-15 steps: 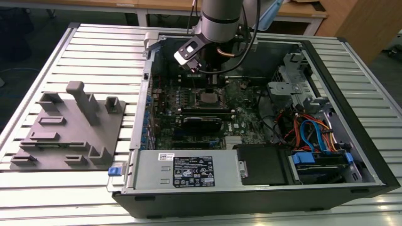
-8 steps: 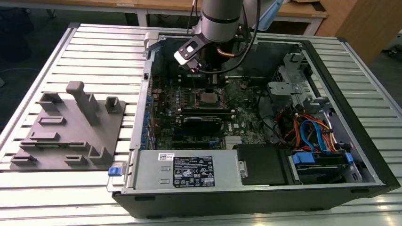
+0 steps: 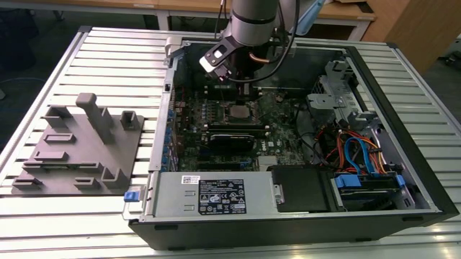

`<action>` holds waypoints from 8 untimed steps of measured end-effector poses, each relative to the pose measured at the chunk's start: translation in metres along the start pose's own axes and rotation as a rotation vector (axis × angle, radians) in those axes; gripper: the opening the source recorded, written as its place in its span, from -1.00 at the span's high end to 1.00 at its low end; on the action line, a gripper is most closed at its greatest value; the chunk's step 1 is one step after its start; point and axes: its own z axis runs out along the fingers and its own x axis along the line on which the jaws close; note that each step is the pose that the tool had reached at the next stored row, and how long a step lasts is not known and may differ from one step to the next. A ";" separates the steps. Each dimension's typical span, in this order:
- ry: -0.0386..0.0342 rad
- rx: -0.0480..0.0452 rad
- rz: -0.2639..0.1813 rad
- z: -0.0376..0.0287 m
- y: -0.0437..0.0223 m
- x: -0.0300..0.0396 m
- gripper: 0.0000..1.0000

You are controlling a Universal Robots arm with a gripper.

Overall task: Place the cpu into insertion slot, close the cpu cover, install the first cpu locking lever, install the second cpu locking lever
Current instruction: 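Close the cpu cover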

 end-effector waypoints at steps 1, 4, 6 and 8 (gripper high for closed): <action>0.0001 0.0000 0.000 -0.0004 0.0000 0.0000 0.80; 0.0002 0.0000 0.000 -0.0015 0.0000 0.0000 0.80; 0.0006 -0.0002 0.000 -0.0016 0.0000 0.0001 0.80; 0.0002 0.0000 0.000 -0.0020 0.0001 0.0000 0.80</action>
